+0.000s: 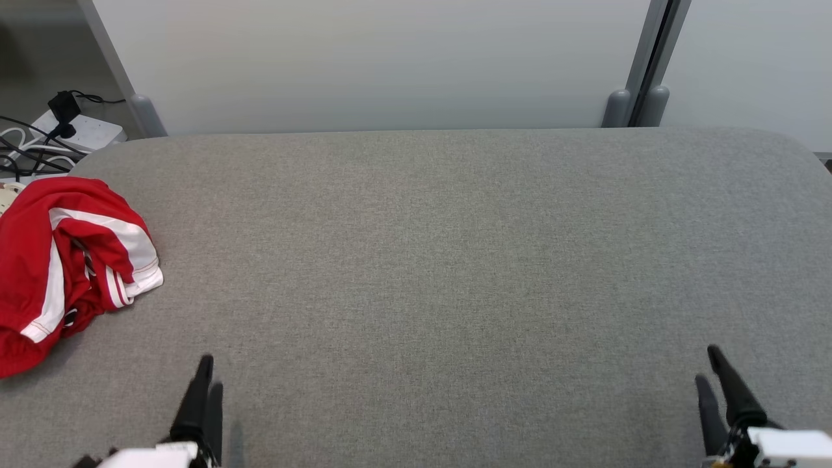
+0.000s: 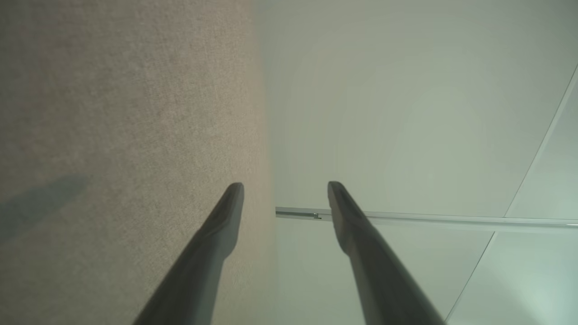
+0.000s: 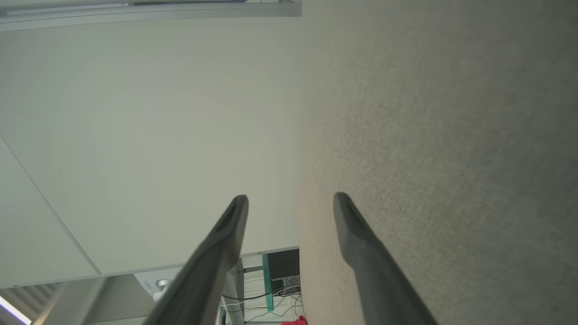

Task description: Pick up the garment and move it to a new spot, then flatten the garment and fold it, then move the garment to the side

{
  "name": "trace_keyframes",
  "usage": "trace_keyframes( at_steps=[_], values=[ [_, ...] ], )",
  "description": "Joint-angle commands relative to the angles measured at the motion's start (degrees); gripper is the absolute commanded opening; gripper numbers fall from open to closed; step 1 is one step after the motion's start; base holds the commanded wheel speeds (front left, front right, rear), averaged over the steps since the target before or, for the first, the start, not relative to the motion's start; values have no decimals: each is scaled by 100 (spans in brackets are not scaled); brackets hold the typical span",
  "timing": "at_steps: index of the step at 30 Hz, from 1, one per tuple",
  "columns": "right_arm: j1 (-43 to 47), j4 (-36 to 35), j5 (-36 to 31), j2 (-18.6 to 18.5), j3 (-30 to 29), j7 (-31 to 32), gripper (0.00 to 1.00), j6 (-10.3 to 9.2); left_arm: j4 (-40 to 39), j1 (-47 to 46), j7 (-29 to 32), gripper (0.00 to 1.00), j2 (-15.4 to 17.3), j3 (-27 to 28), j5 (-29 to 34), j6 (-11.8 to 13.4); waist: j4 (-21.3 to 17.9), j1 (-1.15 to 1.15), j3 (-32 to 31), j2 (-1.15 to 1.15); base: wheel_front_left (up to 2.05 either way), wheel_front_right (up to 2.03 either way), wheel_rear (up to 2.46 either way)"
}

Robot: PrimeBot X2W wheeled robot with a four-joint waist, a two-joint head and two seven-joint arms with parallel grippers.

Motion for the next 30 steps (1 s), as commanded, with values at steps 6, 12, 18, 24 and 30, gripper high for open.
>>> trace_keyframes(
  at_steps=[6,12,18,24,30],
  values=[
    [-33,-6,-21,-5,42,-41,100,0,-40,-38,-65,100,5,-66,-5,-2,-2,6,7,0,0,0,0],
    [-56,-13,-94,-29,142,-123,100,1,-89,-41,-169,100,19,-153,42,-4,-17,2,-35,0,0,0,0],
    [-113,-12,-389,-121,361,-285,100,1,-139,-70,-291,100,42,-210,319,-7,-32,0,-53,0,0,0,0],
    [-183,2,-960,-133,423,-392,100,2,-171,-91,-392,100,44,-196,922,14,-50,0,-77,0,0,0,0],
    [-214,-58,-1586,-134,524,-492,100,2,-340,-84,-493,100,47,-222,1558,63,-58,0,-99,0,0,0,0]
  ],
)
